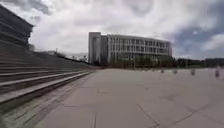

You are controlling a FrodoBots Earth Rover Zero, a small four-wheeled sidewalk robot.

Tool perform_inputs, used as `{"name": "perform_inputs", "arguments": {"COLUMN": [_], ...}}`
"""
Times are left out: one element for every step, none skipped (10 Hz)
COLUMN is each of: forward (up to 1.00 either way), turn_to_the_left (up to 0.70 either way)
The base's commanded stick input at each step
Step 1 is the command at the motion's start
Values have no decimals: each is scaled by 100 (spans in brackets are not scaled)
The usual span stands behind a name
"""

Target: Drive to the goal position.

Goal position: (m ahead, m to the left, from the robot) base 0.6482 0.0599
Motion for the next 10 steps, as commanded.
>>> {"name": "perform_inputs", "arguments": {"forward": [70,70,70,70,70,70,70,70,70,70], "turn_to_the_left": [-34,-34,-34,-34,-34,-34,-34,-34,-29,-18]}}
